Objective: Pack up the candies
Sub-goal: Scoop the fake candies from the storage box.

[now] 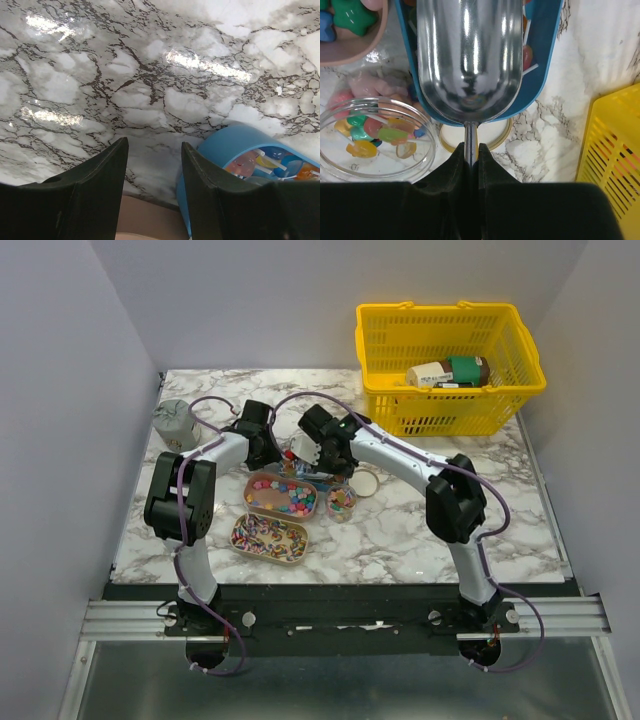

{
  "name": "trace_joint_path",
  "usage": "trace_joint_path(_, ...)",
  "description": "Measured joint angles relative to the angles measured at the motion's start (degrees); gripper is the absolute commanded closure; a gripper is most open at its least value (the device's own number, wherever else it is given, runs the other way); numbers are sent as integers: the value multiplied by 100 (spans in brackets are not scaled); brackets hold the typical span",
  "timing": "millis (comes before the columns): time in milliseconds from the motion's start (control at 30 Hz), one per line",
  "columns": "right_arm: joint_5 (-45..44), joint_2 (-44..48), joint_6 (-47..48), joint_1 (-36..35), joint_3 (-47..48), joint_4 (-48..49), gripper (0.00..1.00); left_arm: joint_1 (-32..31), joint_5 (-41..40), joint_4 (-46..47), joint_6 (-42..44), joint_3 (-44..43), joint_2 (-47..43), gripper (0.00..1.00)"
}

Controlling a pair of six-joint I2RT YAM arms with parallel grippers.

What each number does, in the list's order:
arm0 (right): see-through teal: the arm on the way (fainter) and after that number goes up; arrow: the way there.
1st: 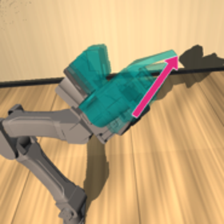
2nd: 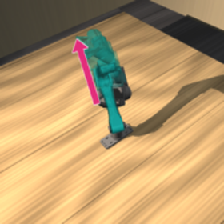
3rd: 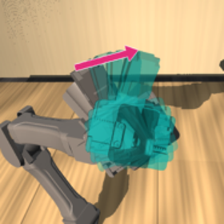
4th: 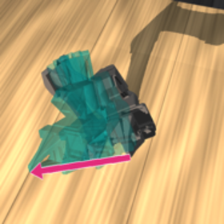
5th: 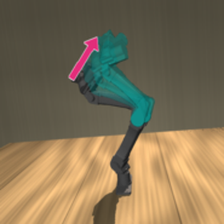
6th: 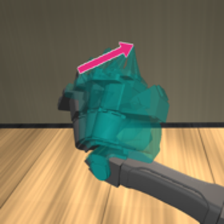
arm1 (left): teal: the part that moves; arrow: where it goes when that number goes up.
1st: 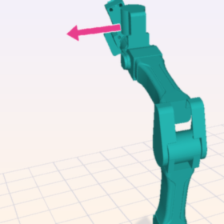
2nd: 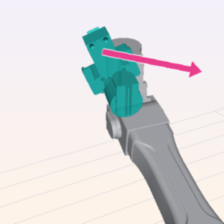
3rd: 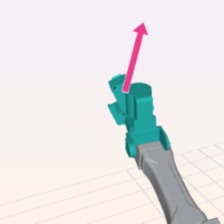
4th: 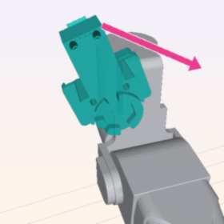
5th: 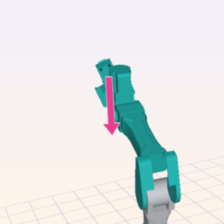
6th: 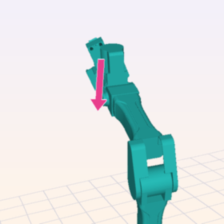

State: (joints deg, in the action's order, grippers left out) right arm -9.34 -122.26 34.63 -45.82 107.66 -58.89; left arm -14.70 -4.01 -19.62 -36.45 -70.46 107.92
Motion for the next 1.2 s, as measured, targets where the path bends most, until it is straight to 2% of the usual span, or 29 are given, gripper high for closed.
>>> trace_joint_path(667,514,-376,127,0,278,369,99,2,52,7,0,0,2,43)
trace_joint_path(1200,1222,-240,-389,203,-490,1355,99,9,72,13,0,0,2,43)
